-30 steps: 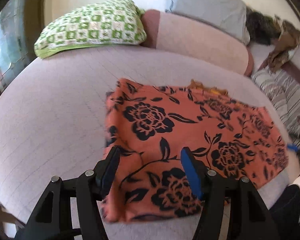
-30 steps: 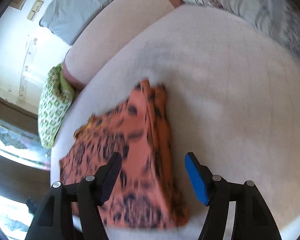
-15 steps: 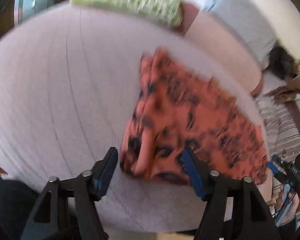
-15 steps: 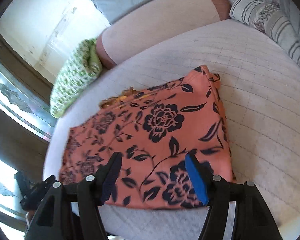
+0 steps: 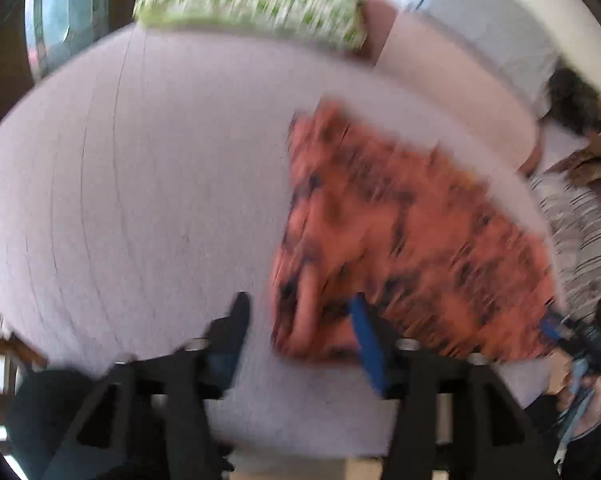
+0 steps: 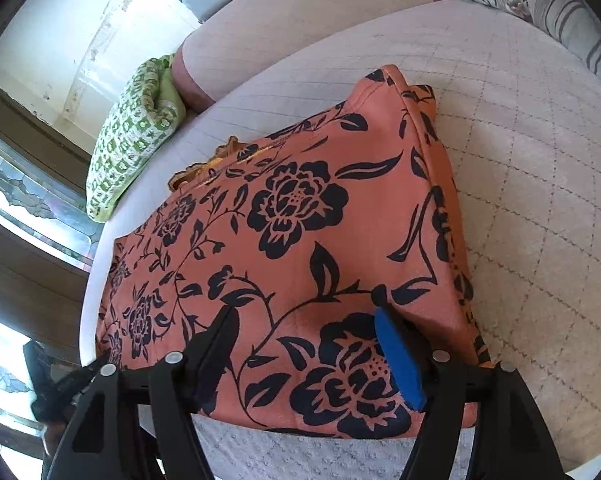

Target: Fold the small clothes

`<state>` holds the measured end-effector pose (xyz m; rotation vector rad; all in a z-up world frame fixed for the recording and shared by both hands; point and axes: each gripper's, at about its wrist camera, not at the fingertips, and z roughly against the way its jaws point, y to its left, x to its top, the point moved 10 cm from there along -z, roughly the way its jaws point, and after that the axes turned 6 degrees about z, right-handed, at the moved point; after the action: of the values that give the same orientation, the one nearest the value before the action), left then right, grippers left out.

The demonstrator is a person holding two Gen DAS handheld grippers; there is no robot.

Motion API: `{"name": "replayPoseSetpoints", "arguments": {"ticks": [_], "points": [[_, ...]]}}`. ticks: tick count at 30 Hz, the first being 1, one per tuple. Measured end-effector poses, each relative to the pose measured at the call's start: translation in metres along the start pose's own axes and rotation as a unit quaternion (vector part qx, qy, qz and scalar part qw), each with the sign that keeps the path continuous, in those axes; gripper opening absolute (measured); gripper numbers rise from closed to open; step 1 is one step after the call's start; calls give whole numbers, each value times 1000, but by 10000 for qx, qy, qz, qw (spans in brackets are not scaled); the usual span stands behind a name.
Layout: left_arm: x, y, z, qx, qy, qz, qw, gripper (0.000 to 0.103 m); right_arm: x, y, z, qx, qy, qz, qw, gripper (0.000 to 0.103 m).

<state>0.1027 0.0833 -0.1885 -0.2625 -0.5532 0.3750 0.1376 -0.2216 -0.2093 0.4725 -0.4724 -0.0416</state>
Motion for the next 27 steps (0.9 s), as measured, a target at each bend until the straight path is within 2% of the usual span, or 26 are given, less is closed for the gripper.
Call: {"name": "replayPoseSetpoints", "arguments": {"ticks": [2,4,8,10,11,12,13,14,18,21,22,23,24,25,26,27], "points": [[35,-10,5,-6,-416,-211,9989,75,0,1,0,43,-37,20,10000,76],[67,-12,-11,-93,-467,-237,9986,75,0,2,0,63,-84,46,9999,78],[103,-4,-88,-426,281,420,9978,74,-1,3,1,70,-121,141,9998,78],[105,-1,-111,-298,570,470,9968,73,-1,2,2,135,-124,79,9998,78],[107,-3,-116,-247,526,385,9976,73,-1,1,3,163,-127,34,9998,78],[111,-8,-114,-257,399,244,9986,52,-1,1,3,193,-131,-5,9997,78],[113,-17,-113,-360,433,32,9984,30,0,0,3,209,-130,-20,9997,78],[114,-19,-112,-261,441,-107,9986,11,0,0,2,204,-128,-4,9997,78],[124,-28,-94,-256,-73,-380,9989,9,-1,3,0,101,-103,119,9998,79],[126,-28,-90,-288,-212,-470,9983,9,-1,3,-1,65,-106,155,9998,80],[122,-22,-94,-214,-125,-464,9986,10,-1,3,-2,80,-112,164,9998,81],[116,-14,-103,-88,29,-357,9993,16,-1,4,-2,83,-113,169,9998,82],[113,-9,-107,-50,133,-263,9996,25,-1,4,-3,64,-101,177,9998,82],[112,-6,-106,-38,113,-186,9998,29,-1,5,-3,26,-78,193,9998,82],[113,-8,-104,-34,51,-184,9998,42,-1,5,-3,-3,-62,199,9998,82],[116,-8,-98,-59,3,-178,9998,63,-1,5,-3,-15,-57,192,9998,82]]}}
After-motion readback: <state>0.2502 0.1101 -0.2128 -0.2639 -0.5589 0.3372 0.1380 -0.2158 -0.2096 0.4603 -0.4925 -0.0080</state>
